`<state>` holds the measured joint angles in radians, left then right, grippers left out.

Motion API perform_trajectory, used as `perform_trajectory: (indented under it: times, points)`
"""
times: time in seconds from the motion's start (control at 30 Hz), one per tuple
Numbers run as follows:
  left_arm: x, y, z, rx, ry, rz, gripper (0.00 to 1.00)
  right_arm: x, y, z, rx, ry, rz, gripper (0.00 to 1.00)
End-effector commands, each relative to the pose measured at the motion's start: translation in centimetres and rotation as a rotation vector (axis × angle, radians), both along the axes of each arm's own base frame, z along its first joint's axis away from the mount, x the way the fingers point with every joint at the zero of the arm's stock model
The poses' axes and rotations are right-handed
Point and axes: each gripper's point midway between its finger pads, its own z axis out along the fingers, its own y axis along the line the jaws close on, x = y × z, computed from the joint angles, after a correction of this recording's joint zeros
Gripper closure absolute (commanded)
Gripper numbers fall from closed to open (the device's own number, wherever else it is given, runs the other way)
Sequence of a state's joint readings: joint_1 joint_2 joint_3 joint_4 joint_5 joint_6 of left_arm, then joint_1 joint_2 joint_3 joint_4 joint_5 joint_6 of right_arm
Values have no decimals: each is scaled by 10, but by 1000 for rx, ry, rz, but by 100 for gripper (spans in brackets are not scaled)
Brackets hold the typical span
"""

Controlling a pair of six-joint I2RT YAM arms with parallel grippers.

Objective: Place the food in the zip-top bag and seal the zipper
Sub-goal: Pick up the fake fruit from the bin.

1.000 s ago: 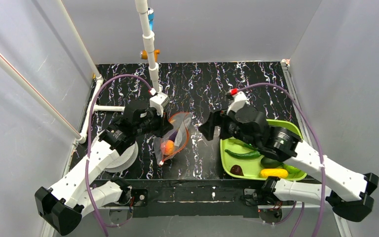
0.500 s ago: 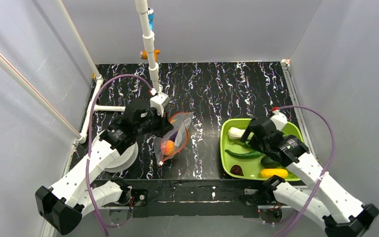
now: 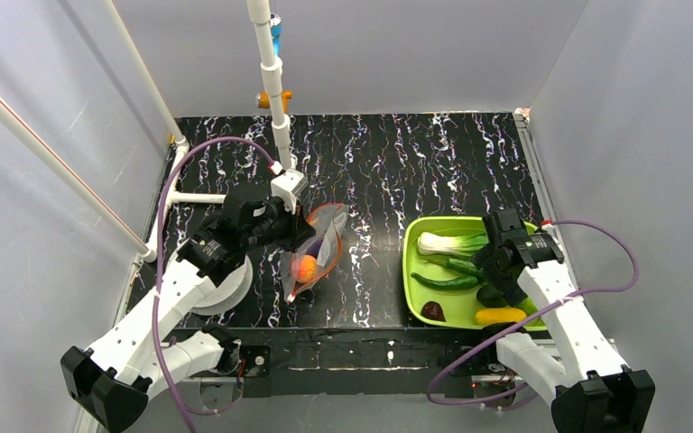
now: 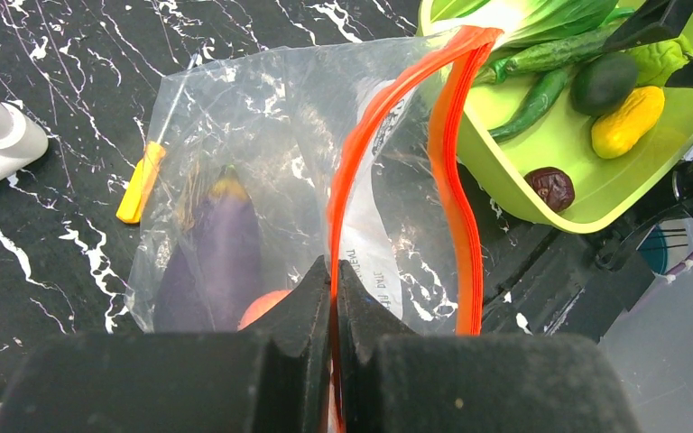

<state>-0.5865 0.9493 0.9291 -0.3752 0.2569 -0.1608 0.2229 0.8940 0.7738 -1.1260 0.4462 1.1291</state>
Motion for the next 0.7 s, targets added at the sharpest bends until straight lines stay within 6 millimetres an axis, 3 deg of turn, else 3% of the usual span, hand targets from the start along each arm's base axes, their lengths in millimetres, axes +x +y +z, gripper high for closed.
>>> perform_trajectory:
  times: [0.0, 0.37, 0.57, 0.67]
  points:
    - [-3, 1, 16, -21, -40, -5, 100, -15, -21, -4, -57, 33, -125, 7]
    - [-2, 0, 16, -21, -38, -6, 100, -13, -9, -59, 93, 89, -164, 12]
    - [-1, 1, 12, -11, -29, -3, 100, -10, 0, -71, 140, 106, -142, 27]
    - [-1, 0, 10, -9, -25, -4, 100, -9, 1, -74, 151, 98, -142, 30]
